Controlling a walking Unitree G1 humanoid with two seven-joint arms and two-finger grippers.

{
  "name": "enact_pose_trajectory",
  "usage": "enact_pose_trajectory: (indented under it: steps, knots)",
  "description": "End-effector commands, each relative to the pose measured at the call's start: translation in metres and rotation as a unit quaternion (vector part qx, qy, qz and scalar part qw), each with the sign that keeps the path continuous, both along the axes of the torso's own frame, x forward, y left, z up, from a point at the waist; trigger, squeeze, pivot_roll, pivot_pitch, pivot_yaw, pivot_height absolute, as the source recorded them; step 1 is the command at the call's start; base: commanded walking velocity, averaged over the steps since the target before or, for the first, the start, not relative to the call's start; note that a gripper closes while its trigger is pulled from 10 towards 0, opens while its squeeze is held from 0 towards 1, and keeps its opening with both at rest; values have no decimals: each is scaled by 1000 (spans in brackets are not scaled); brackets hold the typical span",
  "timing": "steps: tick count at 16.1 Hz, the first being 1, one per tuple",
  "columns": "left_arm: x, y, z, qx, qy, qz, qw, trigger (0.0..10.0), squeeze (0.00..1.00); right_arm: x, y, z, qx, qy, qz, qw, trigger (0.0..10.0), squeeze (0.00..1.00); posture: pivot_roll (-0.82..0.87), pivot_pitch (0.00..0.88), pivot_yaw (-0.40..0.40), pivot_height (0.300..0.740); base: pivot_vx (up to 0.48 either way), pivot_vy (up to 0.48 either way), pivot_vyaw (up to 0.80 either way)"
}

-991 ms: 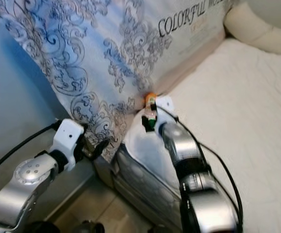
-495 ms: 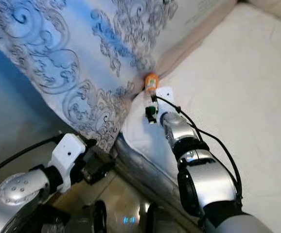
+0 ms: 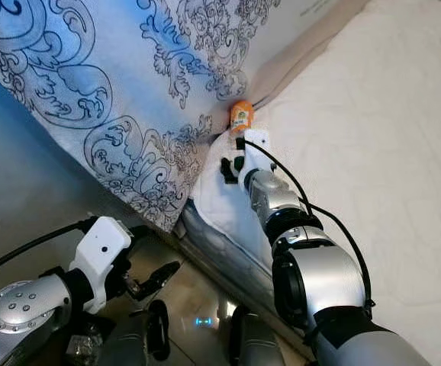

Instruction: Clean up the room

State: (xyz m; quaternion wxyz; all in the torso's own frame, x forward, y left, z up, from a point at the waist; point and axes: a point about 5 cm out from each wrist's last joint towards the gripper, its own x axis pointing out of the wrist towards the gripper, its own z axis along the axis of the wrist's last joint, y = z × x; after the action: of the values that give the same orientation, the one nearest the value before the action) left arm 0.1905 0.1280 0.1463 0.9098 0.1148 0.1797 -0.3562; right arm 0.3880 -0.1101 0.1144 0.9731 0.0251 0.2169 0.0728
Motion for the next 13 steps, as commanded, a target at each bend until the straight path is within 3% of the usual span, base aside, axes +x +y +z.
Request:
enact_pose_trajectory:
  steps: [1, 3, 4, 8, 13]
  knots:
    - [-4, -1, 2, -4, 4, -3, 1000, 10000, 0, -4, -2, -9, 0, 21, -9, 1000, 1490, 0, 98, 323, -22, 740, 0, 0, 0]
    - [-6, -4, 2, -7, 8, -8, 1000, 10000, 0, -5, -2, -11, -5, 24, -8, 1000, 157, 0, 100, 321, -20, 740, 0, 0, 0]
    - [-5, -4, 2, -8, 8, -7, 1000, 10000, 0, -5, -1, -10, 3, 22, -11, 1000, 0, 0, 106, 325, -17, 740, 0, 0, 0]
    - [-5, -3, 4, -7, 12, -4, 1000, 10000, 0, -2, 4, -4, 28, 15, -12, 999, 0, 0, 111, 326, -16, 740, 0, 0, 0]
    - [-2, 0, 5, -4, 8, 1, 1000, 10000, 0, -3, 5, -6, 25, 23, -11, 999, 0, 0, 117, 323, -15, 740, 0, 0, 0]
